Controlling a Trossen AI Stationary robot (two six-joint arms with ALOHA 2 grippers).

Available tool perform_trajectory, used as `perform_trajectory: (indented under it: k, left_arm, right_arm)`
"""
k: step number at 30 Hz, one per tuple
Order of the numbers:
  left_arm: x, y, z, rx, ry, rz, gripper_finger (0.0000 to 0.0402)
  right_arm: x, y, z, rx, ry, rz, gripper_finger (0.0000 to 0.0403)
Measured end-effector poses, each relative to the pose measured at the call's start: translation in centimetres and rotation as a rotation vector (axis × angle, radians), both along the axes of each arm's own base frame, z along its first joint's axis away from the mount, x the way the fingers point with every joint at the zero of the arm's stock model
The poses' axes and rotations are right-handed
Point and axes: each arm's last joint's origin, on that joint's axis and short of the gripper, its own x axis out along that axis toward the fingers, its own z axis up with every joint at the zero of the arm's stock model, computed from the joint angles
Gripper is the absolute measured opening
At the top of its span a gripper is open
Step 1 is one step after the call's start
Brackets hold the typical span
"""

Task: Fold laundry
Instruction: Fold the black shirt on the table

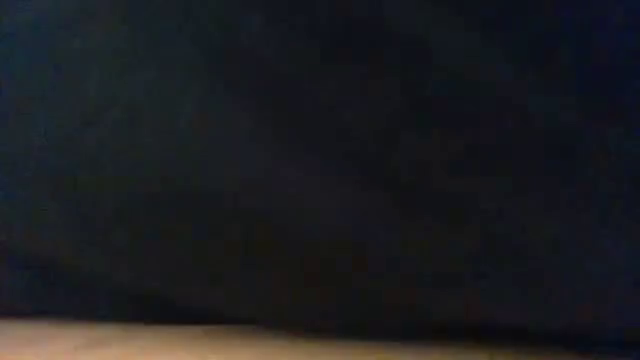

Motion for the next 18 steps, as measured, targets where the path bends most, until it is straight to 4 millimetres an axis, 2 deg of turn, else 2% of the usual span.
perform_trajectory:
  k: [4, 8, 14, 18]
  left_arm:
    - [0.9, 3.6, -0.2, 0.205, 0.082, 0.027, 0.0000]
    - [2.7, 8.0, -1.5, 0.316, 0.177, 0.054, 0.0000]
    - [5.2, 14.5, -4.4, 0.371, 0.246, 0.083, 0.0000]
    - [5.6, 18.7, -6.3, 0.376, 0.310, 0.161, 0.0010]
  right_arm:
    - [-0.1, -2.6, -0.7, -0.171, 0.127, -0.178, 0.0005]
    - [-0.1, -4.5, -0.9, -0.262, 0.211, -0.361, 0.0004]
    - [1.0, -6.5, -1.4, -0.380, 0.272, -0.475, 0.0004]
    - [1.7, -8.4, -2.0, -0.472, 0.325, -0.611, 0.0004]
